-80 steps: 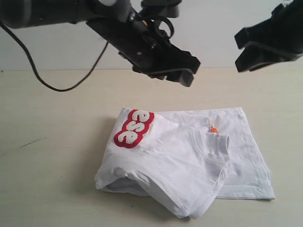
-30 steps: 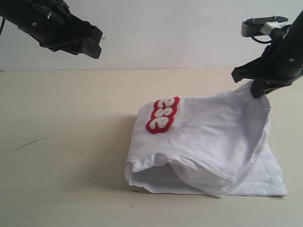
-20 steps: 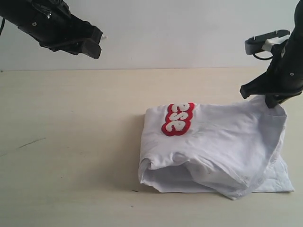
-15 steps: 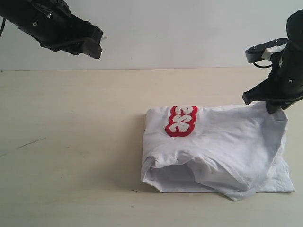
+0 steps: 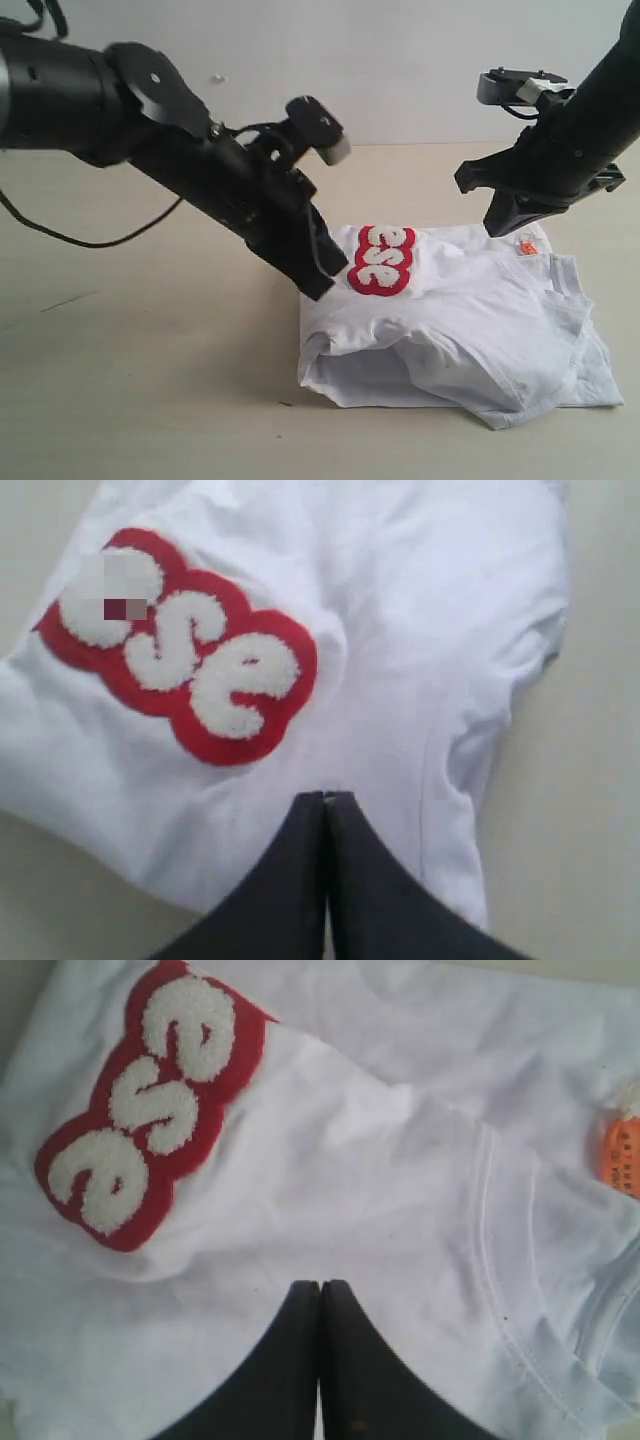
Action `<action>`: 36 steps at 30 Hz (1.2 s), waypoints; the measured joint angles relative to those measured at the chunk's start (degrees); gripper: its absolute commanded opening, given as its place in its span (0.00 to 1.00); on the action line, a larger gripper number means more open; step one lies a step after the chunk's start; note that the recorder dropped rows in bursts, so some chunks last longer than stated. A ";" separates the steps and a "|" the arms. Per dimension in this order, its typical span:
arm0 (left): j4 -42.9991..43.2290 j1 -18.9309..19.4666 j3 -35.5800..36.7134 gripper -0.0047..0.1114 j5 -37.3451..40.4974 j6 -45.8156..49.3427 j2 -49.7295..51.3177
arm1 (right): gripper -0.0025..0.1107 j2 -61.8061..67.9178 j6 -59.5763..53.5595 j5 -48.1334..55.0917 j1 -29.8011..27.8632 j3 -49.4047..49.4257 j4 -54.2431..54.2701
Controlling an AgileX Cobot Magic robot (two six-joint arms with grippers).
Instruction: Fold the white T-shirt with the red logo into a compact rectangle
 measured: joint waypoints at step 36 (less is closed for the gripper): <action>6.90 -3.96 -1.19 0.04 5.64 -3.66 -0.86 | 0.02 16.79 12.48 -18.27 3.37 1.73 -11.71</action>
